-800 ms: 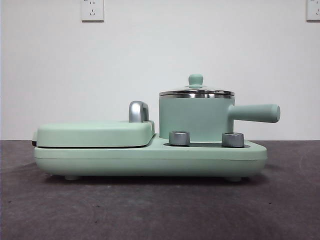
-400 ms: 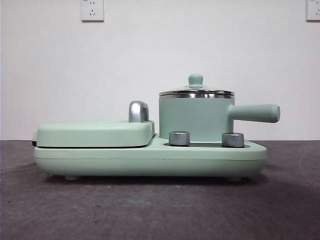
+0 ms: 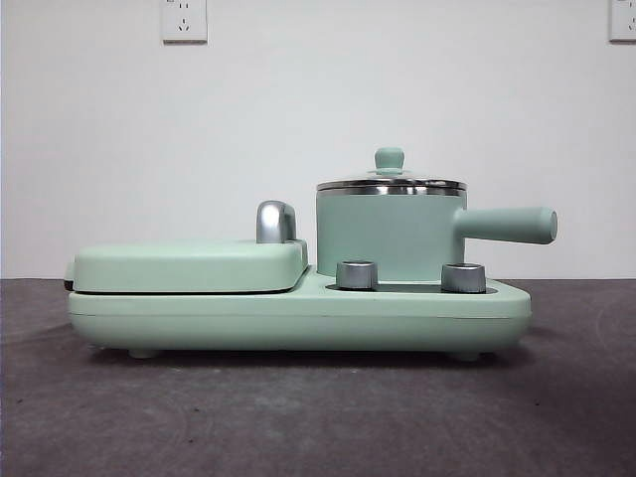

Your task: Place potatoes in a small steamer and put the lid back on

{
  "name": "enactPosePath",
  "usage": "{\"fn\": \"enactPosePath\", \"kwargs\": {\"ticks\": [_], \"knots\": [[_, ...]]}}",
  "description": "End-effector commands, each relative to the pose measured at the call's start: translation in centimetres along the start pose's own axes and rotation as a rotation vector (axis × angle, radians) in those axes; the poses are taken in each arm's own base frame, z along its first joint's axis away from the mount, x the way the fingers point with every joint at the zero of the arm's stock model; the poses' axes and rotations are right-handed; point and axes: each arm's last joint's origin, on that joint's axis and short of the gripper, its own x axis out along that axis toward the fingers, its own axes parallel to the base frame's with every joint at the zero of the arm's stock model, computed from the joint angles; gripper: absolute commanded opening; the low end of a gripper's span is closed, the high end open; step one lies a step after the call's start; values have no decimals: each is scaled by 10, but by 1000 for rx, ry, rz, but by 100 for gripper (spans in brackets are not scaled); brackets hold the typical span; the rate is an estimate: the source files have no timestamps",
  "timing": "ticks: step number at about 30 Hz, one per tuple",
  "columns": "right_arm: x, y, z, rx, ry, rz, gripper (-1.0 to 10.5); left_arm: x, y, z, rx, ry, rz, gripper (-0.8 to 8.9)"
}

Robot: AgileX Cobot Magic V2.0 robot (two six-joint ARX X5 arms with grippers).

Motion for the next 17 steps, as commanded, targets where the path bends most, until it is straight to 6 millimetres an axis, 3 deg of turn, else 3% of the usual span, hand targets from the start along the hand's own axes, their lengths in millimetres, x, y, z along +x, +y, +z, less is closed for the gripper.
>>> {"fn": "enactPosePath", "kwargs": {"ticks": [1, 17], "knots": [[2, 0, -2, -41, -35, -20, 15, 2, 0, -5, 0, 7, 4, 5], [5, -1, -2, -64, -90, -67, 15, 2, 0, -5, 0, 7, 4, 5]]}}
